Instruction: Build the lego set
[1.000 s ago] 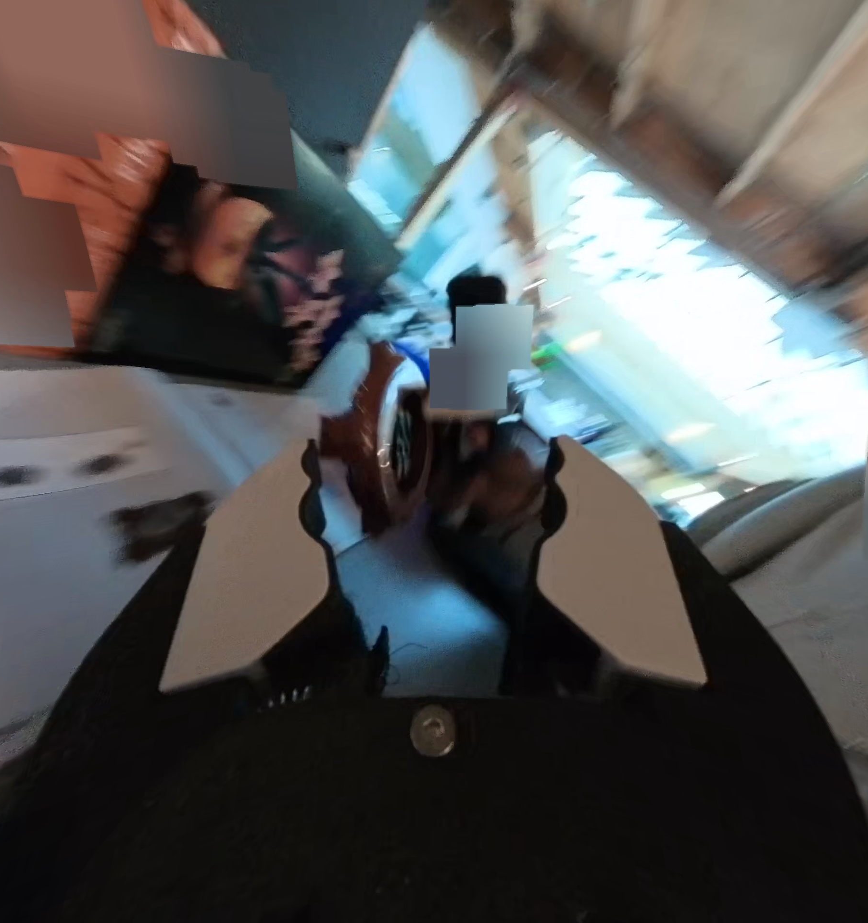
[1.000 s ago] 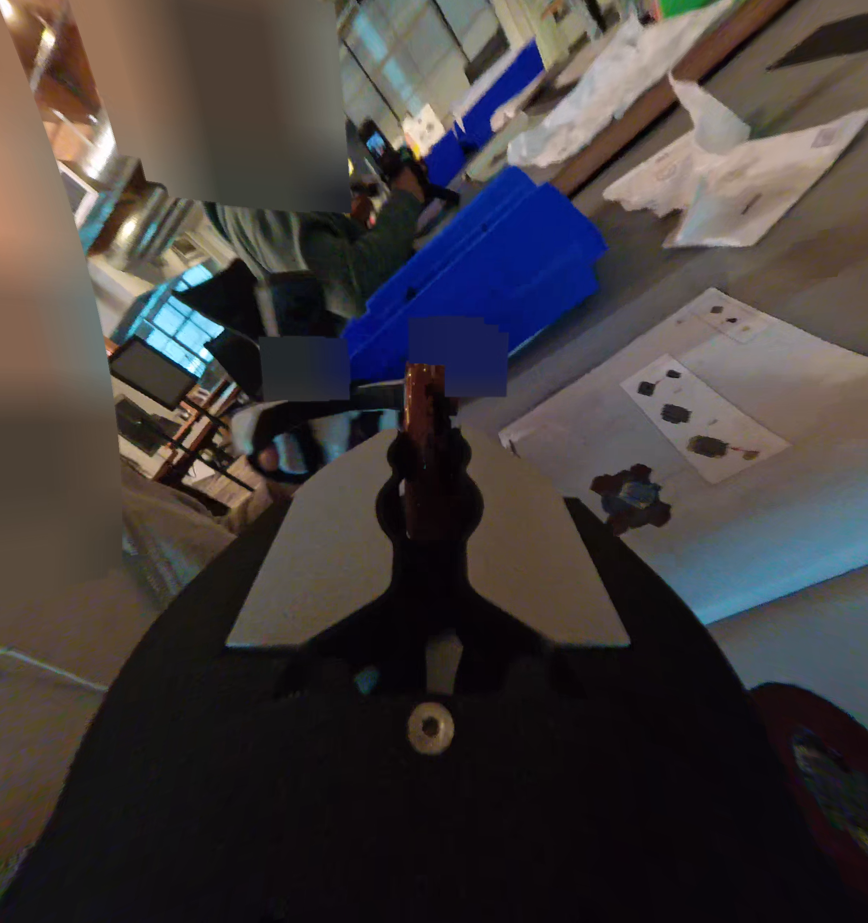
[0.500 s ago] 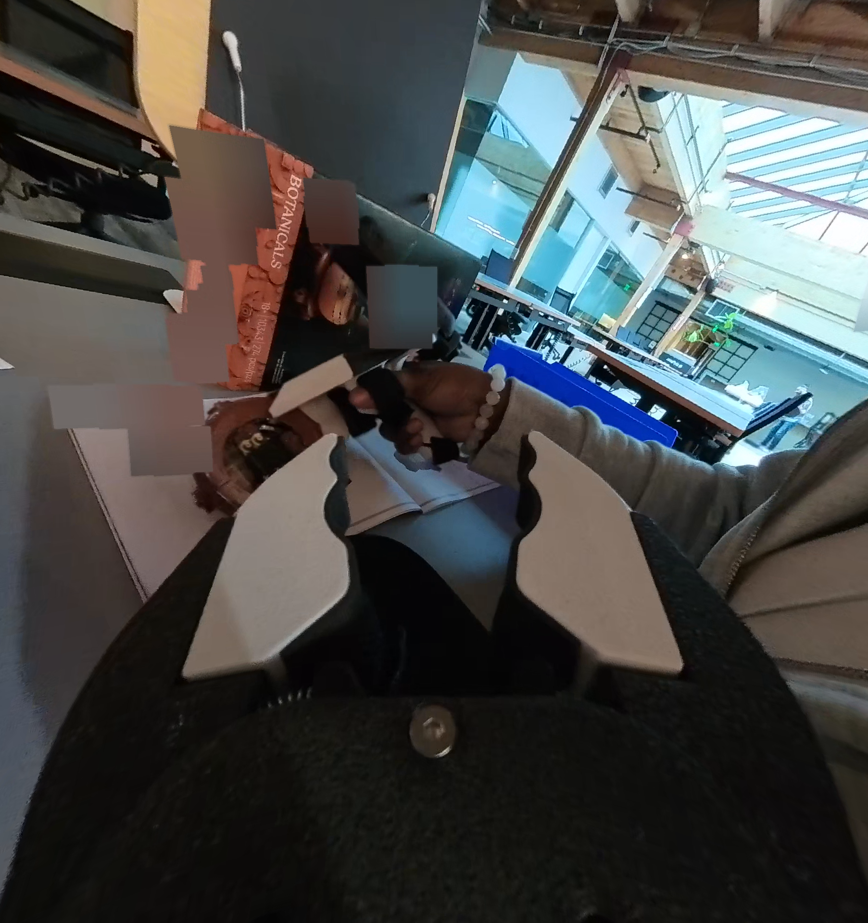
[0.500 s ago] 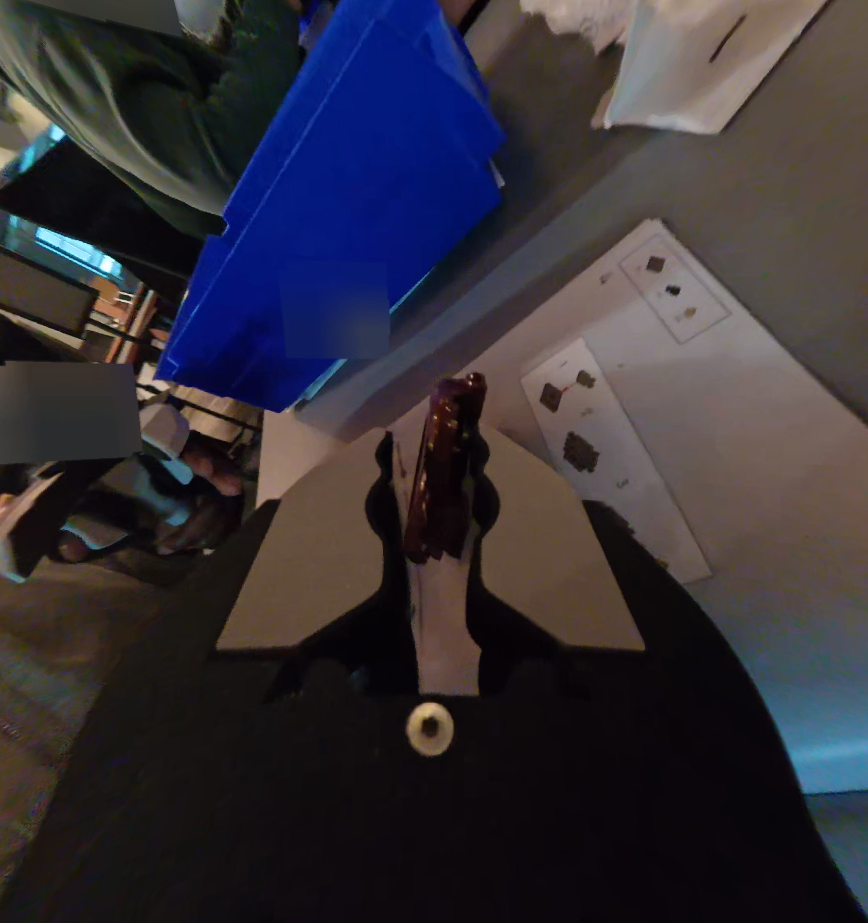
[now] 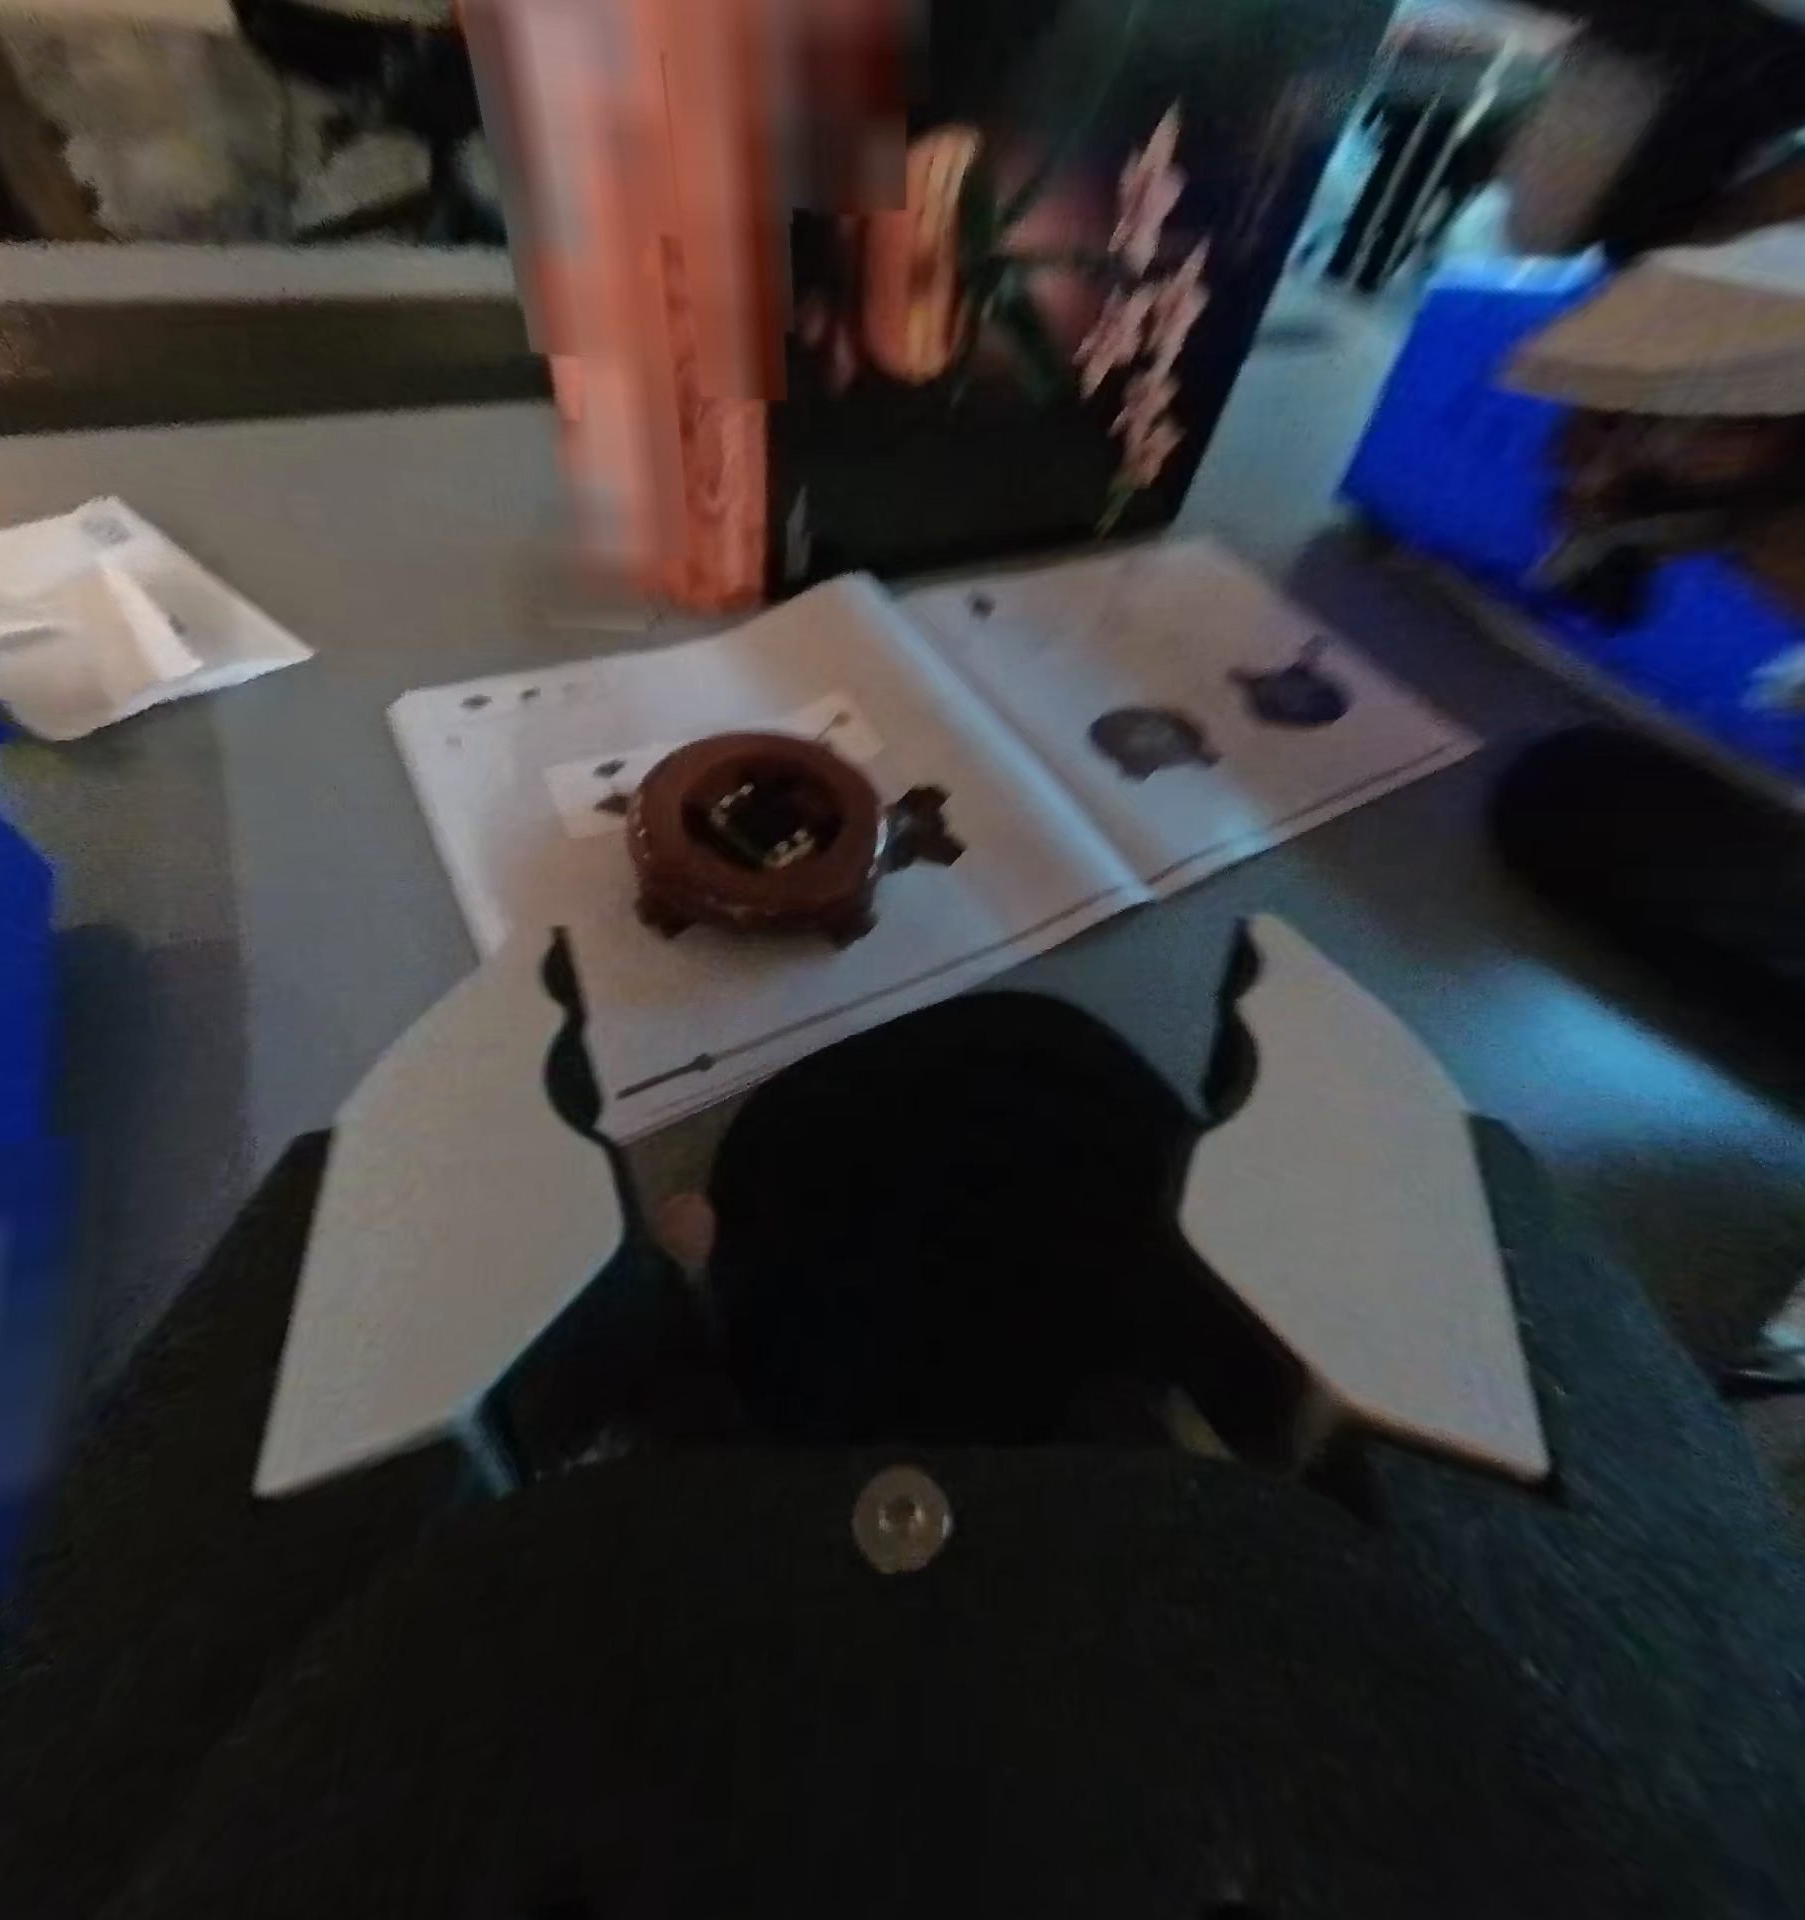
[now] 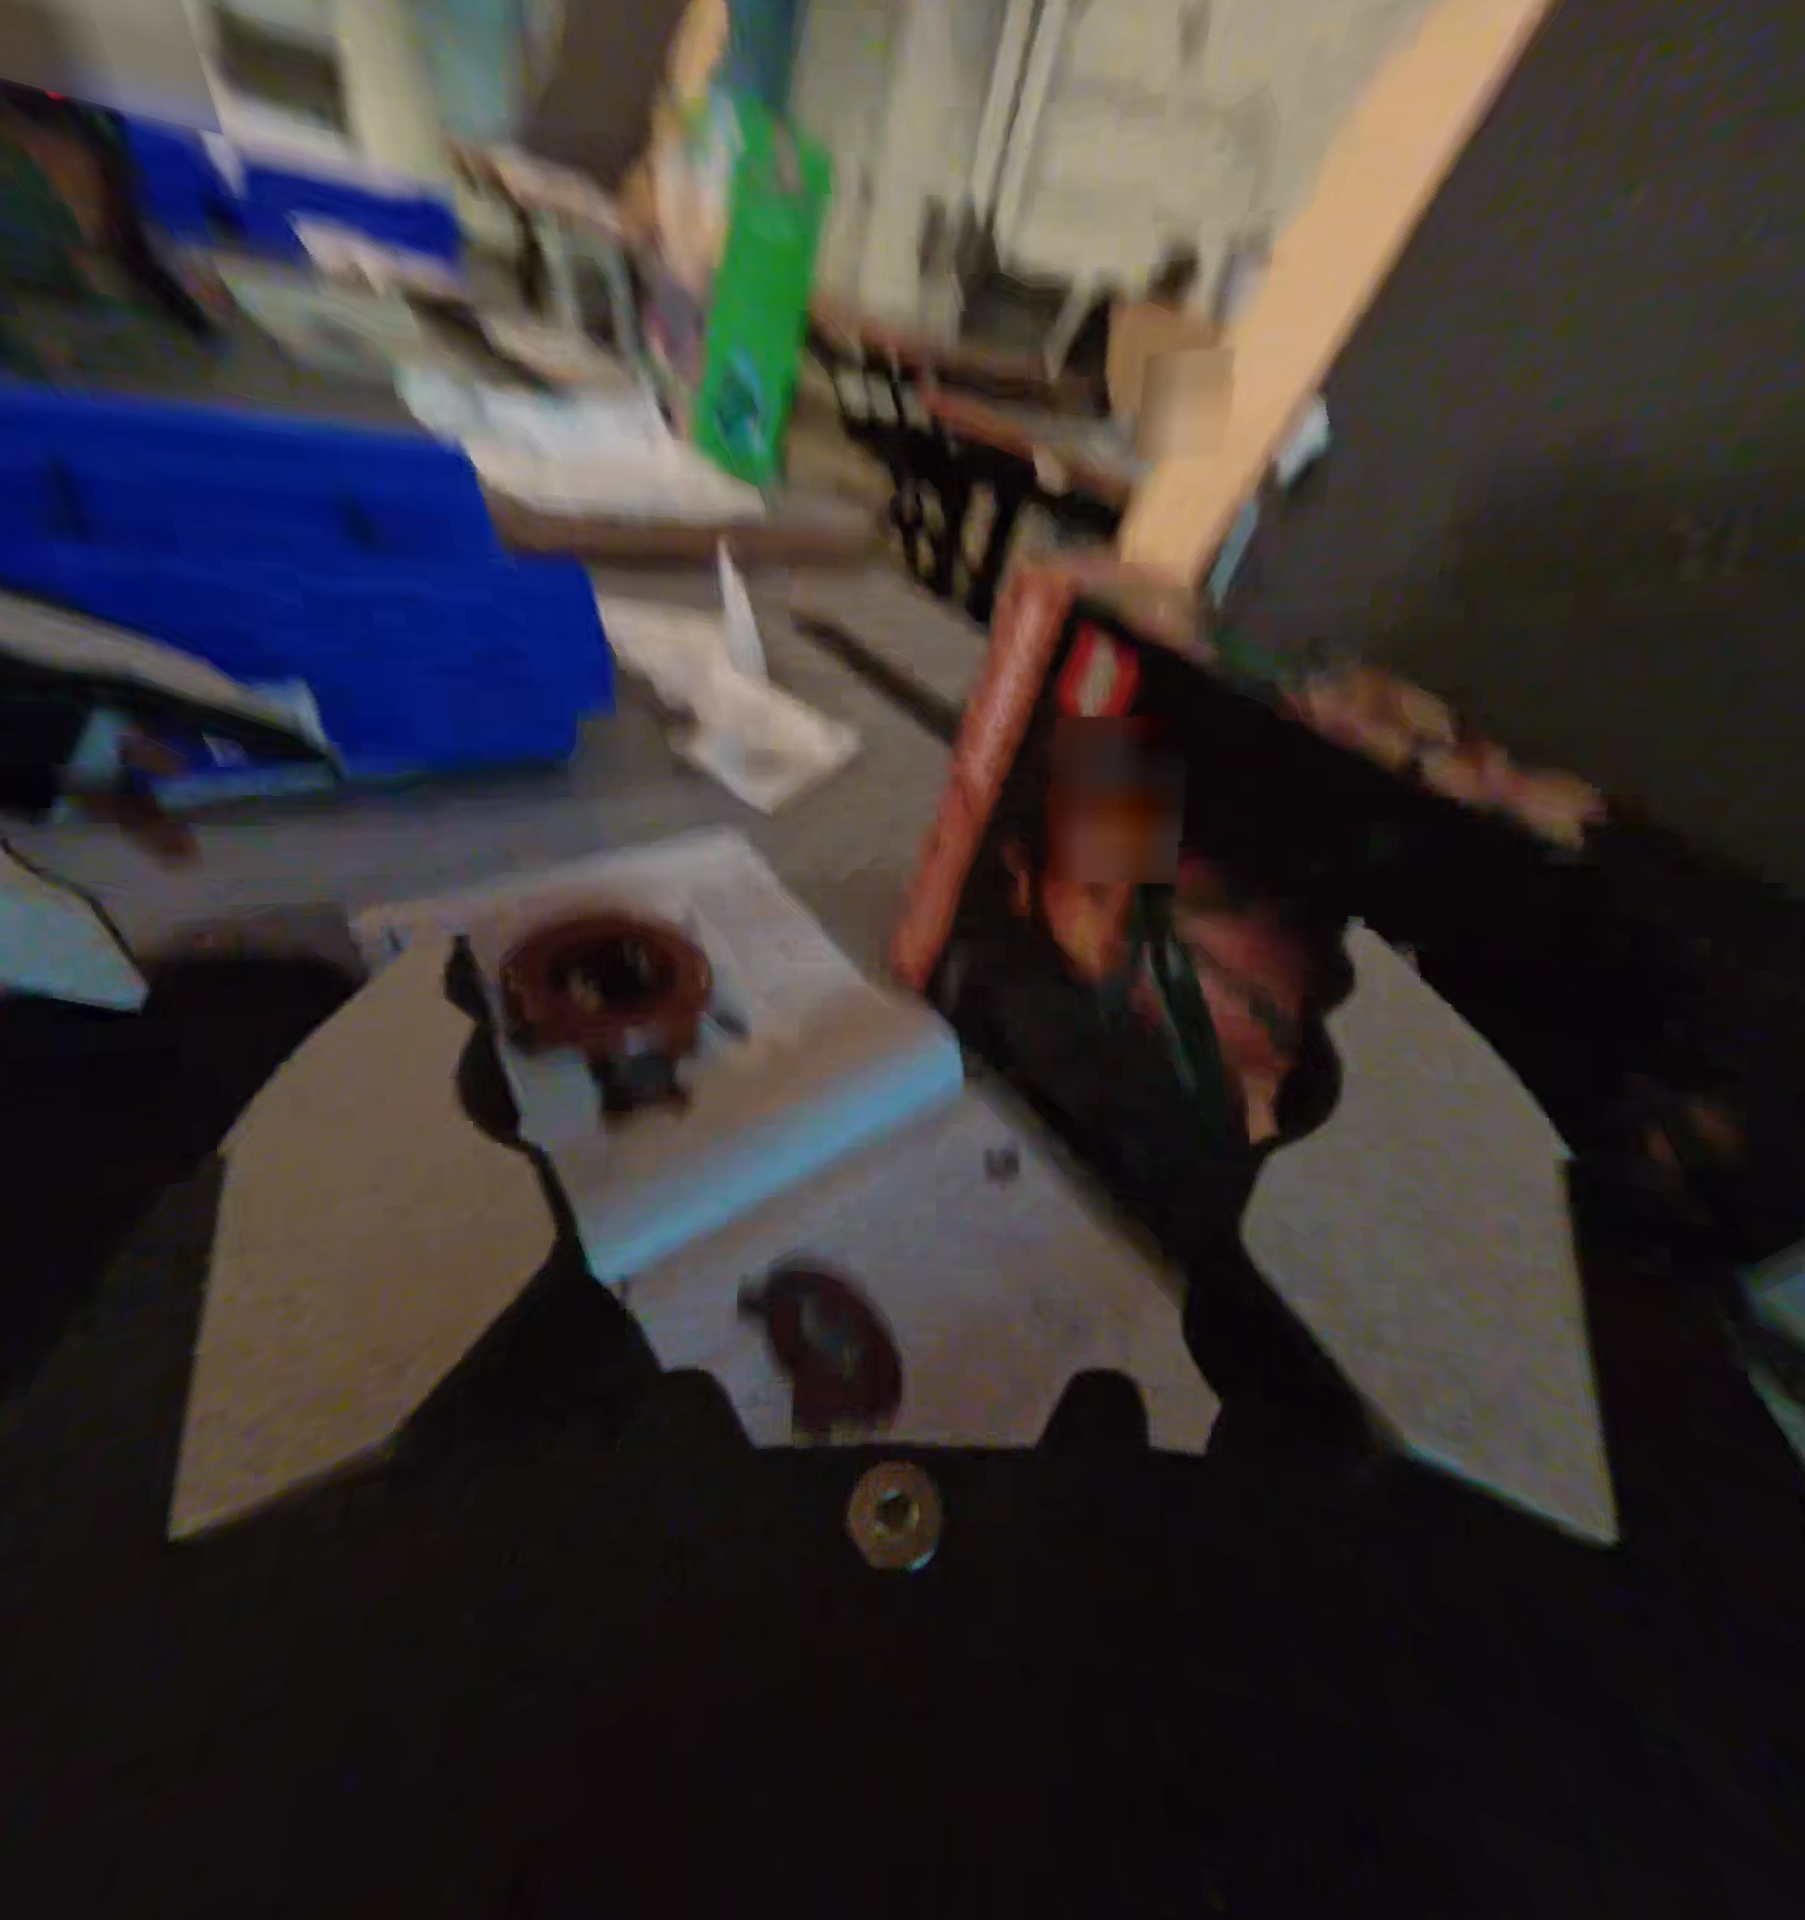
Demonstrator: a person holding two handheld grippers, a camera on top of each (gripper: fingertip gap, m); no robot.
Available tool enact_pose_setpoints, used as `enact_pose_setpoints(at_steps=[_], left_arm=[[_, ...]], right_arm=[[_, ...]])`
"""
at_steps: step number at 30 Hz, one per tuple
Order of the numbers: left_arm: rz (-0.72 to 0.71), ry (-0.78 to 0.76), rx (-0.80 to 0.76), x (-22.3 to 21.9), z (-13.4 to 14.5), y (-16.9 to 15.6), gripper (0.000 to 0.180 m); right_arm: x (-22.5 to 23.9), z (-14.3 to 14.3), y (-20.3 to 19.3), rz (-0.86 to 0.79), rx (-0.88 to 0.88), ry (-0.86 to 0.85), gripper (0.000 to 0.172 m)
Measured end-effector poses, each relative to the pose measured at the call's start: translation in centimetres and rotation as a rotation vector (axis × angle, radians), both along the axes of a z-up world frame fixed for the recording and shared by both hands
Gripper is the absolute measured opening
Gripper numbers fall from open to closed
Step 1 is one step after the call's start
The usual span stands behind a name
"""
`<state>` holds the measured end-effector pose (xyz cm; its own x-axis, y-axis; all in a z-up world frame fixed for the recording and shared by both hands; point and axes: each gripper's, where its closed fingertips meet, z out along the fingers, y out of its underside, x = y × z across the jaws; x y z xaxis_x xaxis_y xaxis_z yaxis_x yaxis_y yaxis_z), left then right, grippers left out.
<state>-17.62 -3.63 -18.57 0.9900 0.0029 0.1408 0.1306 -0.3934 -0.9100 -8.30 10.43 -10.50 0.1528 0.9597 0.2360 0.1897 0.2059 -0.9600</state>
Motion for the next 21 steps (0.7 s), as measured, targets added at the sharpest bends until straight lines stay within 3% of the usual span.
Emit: enact_pose_setpoints(at_steps=[2,6,8,9,11,14,19,21], left_arm=[[0.042,0.098,-0.112,-0.3,-1.6,0.8,0.133],[0.126,0.155,-0.173,0.6,-2.7,2.8,0.116],[0.174,0.108,-0.175,1.1,-2.6,3.8,0.089],[0.184,0.091,-0.166,1.4,-2.4,4.2,0.056],[0.199,0.171,-0.166,1.8,-2.2,4.5,0.000],[0.235,0.345,-0.259,1.4,-2.4,3.8,0.000],[0.258,0.392,-0.266,2.1,-1.0,3.1,0.000],[0.244,0.396,-0.262,2.8,-0.8,3.0,0.008]], right_arm=[[2.9,-3.0,0.6,-0.122,-0.075,-0.152,0.127],[4.4,-5.9,-0.9,-0.218,-0.260,-0.130,0.071],[4.1,-8.5,-1.5,-0.232,-0.323,-0.229,0.064],[4.0,-9.6,-1.9,-0.223,-0.345,-0.289,0.049],[3.5,-10.2,-3.3,-0.114,-0.354,-0.324,0.002],[4.3,-10.2,-3.1,-0.112,-0.293,-0.358,0.000],[5.8,-9.3,-3.3,-0.139,-0.249,-0.379,0.001],[6.3,-9.3,-3.3,-0.163,-0.228,-0.404,0.003]])
